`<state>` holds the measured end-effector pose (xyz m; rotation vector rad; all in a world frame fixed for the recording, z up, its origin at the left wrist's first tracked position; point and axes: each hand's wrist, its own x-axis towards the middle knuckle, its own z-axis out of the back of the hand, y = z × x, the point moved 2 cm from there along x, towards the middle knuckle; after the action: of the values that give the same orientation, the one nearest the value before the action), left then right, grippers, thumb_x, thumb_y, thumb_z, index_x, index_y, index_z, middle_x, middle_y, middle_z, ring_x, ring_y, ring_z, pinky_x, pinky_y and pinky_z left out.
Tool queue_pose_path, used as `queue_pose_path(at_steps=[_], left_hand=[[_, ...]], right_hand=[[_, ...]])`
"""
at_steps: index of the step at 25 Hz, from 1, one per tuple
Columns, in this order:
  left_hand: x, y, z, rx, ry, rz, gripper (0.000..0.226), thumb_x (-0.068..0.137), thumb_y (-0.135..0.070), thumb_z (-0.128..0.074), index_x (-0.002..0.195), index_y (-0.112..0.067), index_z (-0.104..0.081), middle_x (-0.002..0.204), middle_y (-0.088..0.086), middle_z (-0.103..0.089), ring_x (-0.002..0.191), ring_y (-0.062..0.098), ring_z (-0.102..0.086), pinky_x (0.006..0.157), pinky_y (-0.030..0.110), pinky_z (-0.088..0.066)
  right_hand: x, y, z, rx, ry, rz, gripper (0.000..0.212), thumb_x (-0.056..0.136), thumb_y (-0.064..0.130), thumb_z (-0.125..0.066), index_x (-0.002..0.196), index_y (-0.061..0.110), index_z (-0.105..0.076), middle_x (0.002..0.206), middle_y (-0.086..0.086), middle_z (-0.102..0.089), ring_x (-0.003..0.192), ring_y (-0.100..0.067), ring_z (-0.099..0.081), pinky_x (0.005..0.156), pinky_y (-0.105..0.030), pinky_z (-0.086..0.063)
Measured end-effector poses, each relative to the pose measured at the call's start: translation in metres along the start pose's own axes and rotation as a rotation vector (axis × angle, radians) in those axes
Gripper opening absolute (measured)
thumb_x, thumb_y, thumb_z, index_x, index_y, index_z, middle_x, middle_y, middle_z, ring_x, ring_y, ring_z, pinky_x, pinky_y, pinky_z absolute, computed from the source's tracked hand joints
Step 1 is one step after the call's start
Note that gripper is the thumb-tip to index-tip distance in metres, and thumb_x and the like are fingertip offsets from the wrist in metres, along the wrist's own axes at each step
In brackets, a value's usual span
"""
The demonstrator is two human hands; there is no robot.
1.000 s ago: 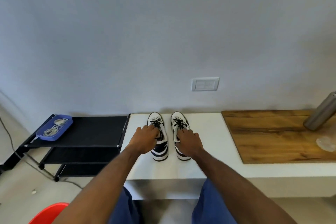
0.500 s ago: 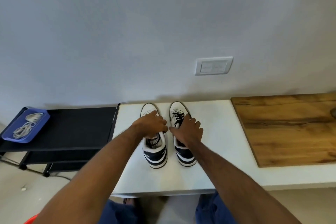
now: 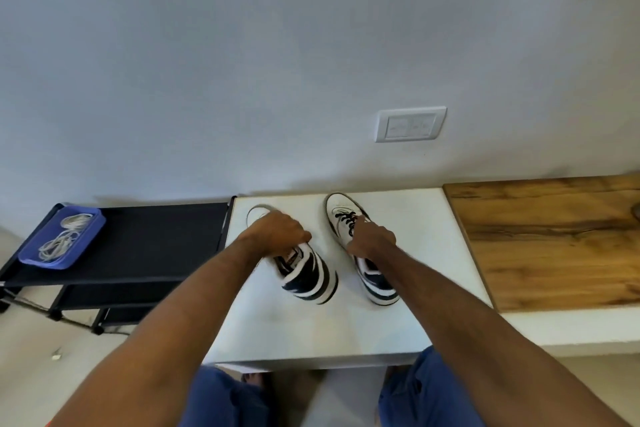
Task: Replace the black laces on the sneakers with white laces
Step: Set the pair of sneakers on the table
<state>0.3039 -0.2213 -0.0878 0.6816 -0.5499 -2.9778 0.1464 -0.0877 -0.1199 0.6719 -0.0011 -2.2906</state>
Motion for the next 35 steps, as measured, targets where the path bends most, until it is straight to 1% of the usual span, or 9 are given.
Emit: queue_pose_path(at_steps=[6,11,13,16,21,25,27,29,35], left_hand=[[-0.039,0.039,0.012,-0.357,-0.098,0.521,0.028,0.096,-0.015,-0.049,0.123,-0.01,-0.051,0.114,0.012,-0.067,0.102,0.033,-0.065,0.075,0.038,-0.044],[-0.039,0.061,0.0,-0.681,-0.114,0.858,0.028,0.101,-0.018,-0.041,0.121,-0.001,-0.052,0.119,0.019,-0.063,0.106,0.038,-0.062,0.077,0.038,-0.044],[-0.035,0.061,-0.006,-0.768,-0.073,0.897,0.028,0.098,-0.016,-0.043,0.121,0.0,-0.05,0.118,0.018,-0.064,0.102,0.037,-0.065,0.079,0.039,-0.051],[-0.028,0.057,-0.021,-0.839,-0.014,0.934,0.035,0.095,-0.013,-0.046,0.127,0.001,-0.047,0.123,0.018,-0.061,0.106,0.038,-0.065,0.083,0.042,-0.055],[-0.017,0.063,-0.029,-0.911,-0.003,0.978,0.037,0.096,-0.013,-0.045,0.131,0.001,-0.044,0.121,0.017,-0.061,0.104,0.037,-0.064,0.075,0.039,-0.05],[-0.018,0.067,-0.039,-1.036,0.005,1.018,0.051,0.092,-0.028,-0.048,0.134,-0.002,-0.04,0.111,0.013,-0.062,0.079,0.032,-0.063,0.071,0.038,-0.056],[-0.027,0.063,-0.051,-1.07,0.068,1.034,0.06,0.093,-0.039,-0.045,0.141,-0.004,-0.036,0.114,0.013,-0.063,0.088,0.033,-0.066,0.078,0.044,-0.061],[-0.04,0.056,-0.064,-1.192,0.071,1.078,0.06,0.096,-0.051,-0.046,0.135,-0.006,-0.04,0.11,0.013,-0.063,0.086,0.033,-0.069,0.065,0.048,-0.063],[-0.062,0.04,-0.062,-1.267,-0.08,1.095,0.046,0.101,-0.044,-0.041,0.103,-0.003,-0.062,0.084,0.011,-0.069,0.058,0.031,-0.072,0.047,0.042,-0.061]], right_hand=[[-0.005,-0.03,0.028,-0.272,0.071,0.187,0.056,0.093,0.02,-0.052,0.148,0.026,-0.044,0.144,-0.006,-0.055,0.129,-0.032,-0.054,0.103,-0.039,-0.043],[-0.001,-0.034,0.028,-0.685,0.18,0.723,0.065,0.097,0.012,-0.058,0.152,0.042,-0.04,0.16,0.011,-0.037,0.149,-0.019,-0.028,0.122,-0.054,-0.009],[0.0,-0.017,0.022,-0.84,-0.041,1.041,0.07,0.087,0.001,-0.068,0.144,0.04,-0.053,0.155,0.008,-0.046,0.145,-0.025,-0.036,0.119,-0.052,-0.022],[0.01,0.001,0.012,-0.749,-0.276,1.223,0.059,0.061,-0.005,-0.086,0.107,0.031,-0.078,0.127,0.001,-0.069,0.118,-0.03,-0.063,0.102,-0.045,-0.05],[0.0,-0.004,-0.005,0.027,-0.357,0.934,0.052,0.074,-0.013,-0.063,0.115,0.017,-0.074,0.146,-0.009,-0.052,0.128,-0.033,-0.054,0.102,-0.048,-0.048],[-0.01,-0.013,-0.027,0.554,-0.321,0.42,0.06,0.091,0.02,-0.068,0.146,0.024,-0.044,0.153,-0.002,-0.032,0.139,-0.027,-0.036,0.111,-0.039,-0.035],[-0.006,-0.005,-0.038,0.653,-0.161,0.257,0.084,0.089,0.032,-0.074,0.156,0.021,-0.025,0.156,-0.008,-0.024,0.146,-0.027,-0.026,0.114,-0.038,-0.03],[-0.007,0.005,-0.047,0.729,-0.074,0.184,0.096,0.087,0.032,-0.075,0.16,0.022,-0.014,0.156,-0.012,-0.023,0.145,-0.03,-0.026,0.112,-0.043,-0.035],[-0.014,0.025,-0.06,0.656,-0.061,0.099,0.096,0.094,0.024,-0.065,0.161,0.028,0.003,0.136,-0.02,-0.043,0.12,-0.042,-0.052,0.1,-0.044,-0.046]])
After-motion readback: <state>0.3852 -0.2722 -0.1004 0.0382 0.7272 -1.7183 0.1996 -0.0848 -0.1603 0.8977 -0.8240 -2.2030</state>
